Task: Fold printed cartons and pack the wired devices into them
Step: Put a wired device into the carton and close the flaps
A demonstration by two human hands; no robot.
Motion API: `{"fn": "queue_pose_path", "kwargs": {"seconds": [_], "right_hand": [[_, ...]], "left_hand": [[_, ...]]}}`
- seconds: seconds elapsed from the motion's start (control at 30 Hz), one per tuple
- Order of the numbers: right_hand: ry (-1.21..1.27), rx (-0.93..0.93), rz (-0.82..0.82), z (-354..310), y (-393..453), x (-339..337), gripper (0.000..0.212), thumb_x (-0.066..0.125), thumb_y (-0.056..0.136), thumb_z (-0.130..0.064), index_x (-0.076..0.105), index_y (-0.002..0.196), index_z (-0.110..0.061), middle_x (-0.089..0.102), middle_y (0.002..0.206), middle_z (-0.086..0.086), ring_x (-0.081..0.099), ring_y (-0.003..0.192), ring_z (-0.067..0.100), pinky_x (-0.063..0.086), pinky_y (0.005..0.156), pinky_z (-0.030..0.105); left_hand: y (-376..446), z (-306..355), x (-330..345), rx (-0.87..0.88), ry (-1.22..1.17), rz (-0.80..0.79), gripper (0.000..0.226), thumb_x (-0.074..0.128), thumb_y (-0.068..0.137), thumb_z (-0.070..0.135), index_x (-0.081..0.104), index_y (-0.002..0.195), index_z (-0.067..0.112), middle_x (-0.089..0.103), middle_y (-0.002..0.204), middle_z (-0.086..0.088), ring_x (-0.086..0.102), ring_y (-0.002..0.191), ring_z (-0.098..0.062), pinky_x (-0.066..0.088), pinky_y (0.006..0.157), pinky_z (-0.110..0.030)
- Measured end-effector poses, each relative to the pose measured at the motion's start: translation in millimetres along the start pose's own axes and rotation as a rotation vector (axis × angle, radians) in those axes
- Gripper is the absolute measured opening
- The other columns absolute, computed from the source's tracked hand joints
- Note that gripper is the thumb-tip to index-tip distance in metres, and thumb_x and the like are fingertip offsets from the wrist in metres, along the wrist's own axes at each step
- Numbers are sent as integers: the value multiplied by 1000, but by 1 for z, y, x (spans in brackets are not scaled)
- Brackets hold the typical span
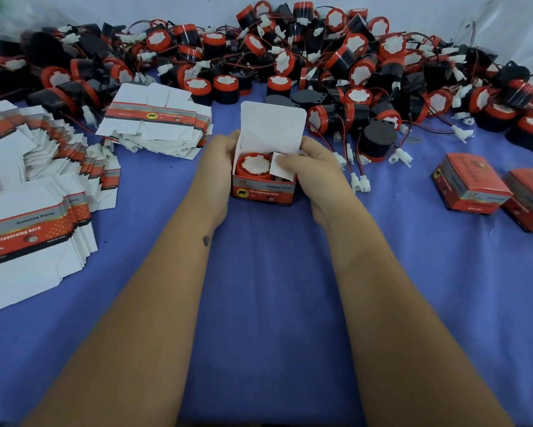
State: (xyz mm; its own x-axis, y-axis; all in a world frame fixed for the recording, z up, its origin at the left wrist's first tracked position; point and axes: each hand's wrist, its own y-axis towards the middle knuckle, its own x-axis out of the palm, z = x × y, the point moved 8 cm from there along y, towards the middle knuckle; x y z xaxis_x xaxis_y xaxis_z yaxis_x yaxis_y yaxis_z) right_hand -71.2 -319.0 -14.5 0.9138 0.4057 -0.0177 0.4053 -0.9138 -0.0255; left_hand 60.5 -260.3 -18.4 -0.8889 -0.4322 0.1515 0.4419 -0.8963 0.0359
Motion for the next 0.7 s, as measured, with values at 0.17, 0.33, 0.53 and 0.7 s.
{"fn": "queue_pose_path", "kwargs": {"seconds": [0.17, 0.33, 0.53, 0.7], "right_hand": [[-1, -62, 67, 0, -4, 1, 23, 52, 97, -9, 67, 94, -27, 72, 102, 6, 64, 92, 16, 55, 84, 36], [-73, -113, 97, -5, -5, -1, 25, 56, 93, -6, 65, 91, -29, 70, 95, 6, 65, 90, 21, 56, 86, 44], [-60, -178, 223, -8, -12, -7, 23, 62, 90, -9, 68, 81, -29, 69, 96, 3, 63, 85, 22, 56, 77, 35], [73, -104, 155, -5, -20, -8, 32, 47, 85, -2, 75, 82, -19, 71, 78, 0, 65, 70, 13, 54, 61, 26]], "left_hand": [[7, 0, -5, 15, 118, 4, 40, 42, 91, 1, 69, 118, 15, 75, 106, -2, 70, 98, -17, 56, 81, -30], [1, 6, 0, 114, 158, -16, 47, 46, 88, -13, 63, 114, 22, 74, 96, 13, 71, 90, -4, 56, 71, -20], [-4, 11, -9, 207, 168, 105, 40, 56, 85, -10, 68, 86, 28, 70, 95, -2, 67, 96, -22, 57, 81, -31], [-12, 14, -9, 244, 183, 118, 32, 69, 85, -5, 68, 78, 26, 66, 91, 13, 63, 84, -1, 51, 66, -14]]}}
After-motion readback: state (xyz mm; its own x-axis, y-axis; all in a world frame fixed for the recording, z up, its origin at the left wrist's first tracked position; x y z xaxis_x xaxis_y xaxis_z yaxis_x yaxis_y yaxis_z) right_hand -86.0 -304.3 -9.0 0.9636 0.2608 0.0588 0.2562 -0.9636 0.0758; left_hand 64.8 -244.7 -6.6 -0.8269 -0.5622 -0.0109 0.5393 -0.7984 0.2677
